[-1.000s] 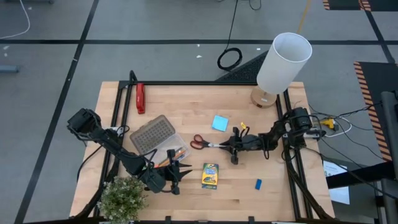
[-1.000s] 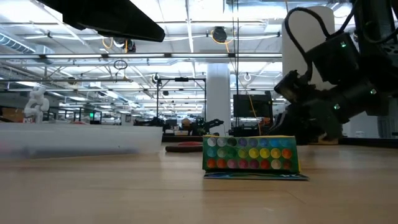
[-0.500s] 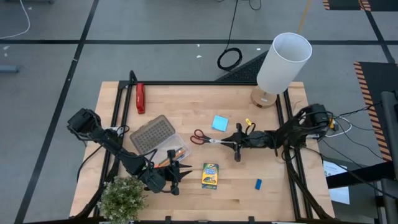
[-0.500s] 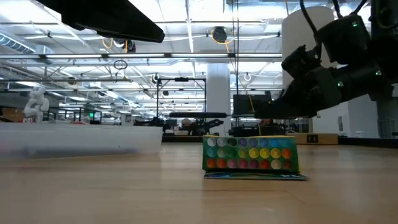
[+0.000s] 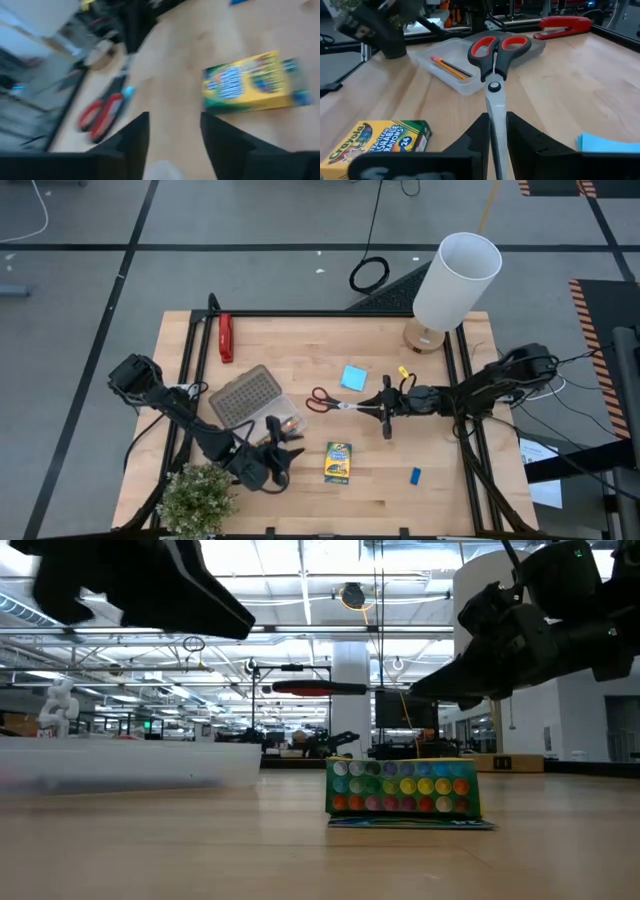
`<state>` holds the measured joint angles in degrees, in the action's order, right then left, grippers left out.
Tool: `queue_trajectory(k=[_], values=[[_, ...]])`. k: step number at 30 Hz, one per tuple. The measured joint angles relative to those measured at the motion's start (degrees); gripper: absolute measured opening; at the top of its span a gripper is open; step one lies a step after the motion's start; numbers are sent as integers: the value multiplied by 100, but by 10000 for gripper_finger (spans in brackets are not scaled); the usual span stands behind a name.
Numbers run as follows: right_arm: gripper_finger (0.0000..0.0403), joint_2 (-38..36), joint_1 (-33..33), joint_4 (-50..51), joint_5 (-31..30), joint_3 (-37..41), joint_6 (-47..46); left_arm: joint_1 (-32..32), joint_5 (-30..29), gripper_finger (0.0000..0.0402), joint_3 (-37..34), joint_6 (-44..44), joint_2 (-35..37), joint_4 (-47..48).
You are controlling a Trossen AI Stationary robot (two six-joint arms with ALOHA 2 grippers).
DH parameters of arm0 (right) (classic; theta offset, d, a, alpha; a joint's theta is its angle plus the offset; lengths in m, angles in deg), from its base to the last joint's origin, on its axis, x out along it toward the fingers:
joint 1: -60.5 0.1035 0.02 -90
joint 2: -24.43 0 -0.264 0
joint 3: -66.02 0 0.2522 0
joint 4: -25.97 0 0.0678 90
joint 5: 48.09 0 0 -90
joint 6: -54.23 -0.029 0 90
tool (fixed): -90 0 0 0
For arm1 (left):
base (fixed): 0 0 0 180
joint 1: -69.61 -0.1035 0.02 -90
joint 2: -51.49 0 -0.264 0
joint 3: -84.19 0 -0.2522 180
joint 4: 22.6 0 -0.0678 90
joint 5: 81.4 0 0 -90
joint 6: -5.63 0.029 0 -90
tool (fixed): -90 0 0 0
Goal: Pack school essentials
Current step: Put the black scissors into the supply box
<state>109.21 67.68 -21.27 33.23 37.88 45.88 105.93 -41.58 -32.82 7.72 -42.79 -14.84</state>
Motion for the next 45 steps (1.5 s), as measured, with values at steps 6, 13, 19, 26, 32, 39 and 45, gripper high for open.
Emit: queue_trajectory(k=[6,13,19,26,32,39,45], values=[[45,-119,0,119,45,-2,-306,-230,-455,239,0,736,-12,164],[45,-119,-109,115,178,-2,-904,-762,-194,246,4,2477,-92,62],[45,-121,-269,85,581,-2,-1317,-1230,387,246,5,3251,-91,-179],[45,-121,-310,-118,879,-4,-1500,-1486,502,219,4,3459,-94,-236],[45,-124,-309,-284,925,-4,-1502,-1548,623,157,4,3550,-94,-358],[45,-124,-313,-300,1032,-4,-1513,-1474,477,56,4,3726,-94,-367],[58,-124,-310,-445,960,-8,-1495,-1379,367,31,4,3676,-94,-363]])
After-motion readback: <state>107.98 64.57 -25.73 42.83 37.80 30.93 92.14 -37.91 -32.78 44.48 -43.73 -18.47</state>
